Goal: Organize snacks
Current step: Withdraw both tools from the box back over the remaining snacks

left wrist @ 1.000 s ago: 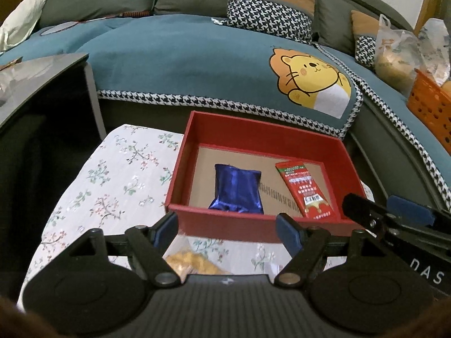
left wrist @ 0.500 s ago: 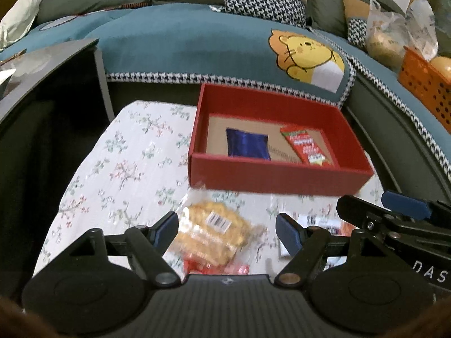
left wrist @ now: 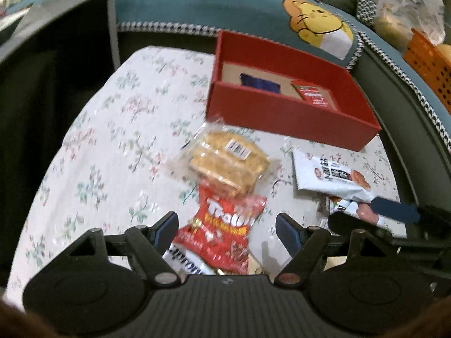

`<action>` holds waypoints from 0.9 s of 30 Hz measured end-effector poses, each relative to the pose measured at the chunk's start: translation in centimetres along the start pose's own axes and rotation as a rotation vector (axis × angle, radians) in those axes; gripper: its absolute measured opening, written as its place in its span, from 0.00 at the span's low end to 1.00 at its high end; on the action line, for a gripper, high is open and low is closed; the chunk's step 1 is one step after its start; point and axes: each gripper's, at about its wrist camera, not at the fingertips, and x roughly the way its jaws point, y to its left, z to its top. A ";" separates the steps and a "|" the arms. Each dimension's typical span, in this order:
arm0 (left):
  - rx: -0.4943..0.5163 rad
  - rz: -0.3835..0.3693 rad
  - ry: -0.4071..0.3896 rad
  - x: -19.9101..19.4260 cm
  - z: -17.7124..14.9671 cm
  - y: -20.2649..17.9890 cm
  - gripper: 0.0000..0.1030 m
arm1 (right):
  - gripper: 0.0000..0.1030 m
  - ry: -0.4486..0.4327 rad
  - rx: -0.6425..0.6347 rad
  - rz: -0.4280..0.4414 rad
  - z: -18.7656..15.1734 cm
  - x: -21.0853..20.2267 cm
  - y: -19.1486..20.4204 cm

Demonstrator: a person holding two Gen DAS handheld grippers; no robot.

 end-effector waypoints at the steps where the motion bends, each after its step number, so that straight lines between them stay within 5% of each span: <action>1: -0.007 0.001 0.001 0.0 0.0 0.3 1.00 | 0.78 0.014 -0.008 0.004 -0.3 0.1 0.0; 20: -0.051 -0.029 0.021 -0.3 0.3 3.4 1.00 | 0.90 0.246 0.048 0.036 -3.4 5.5 -1.5; 27: -0.003 -0.025 0.048 -0.1 -0.9 4.3 1.00 | 0.87 0.225 -0.119 0.006 -3.7 6.6 1.3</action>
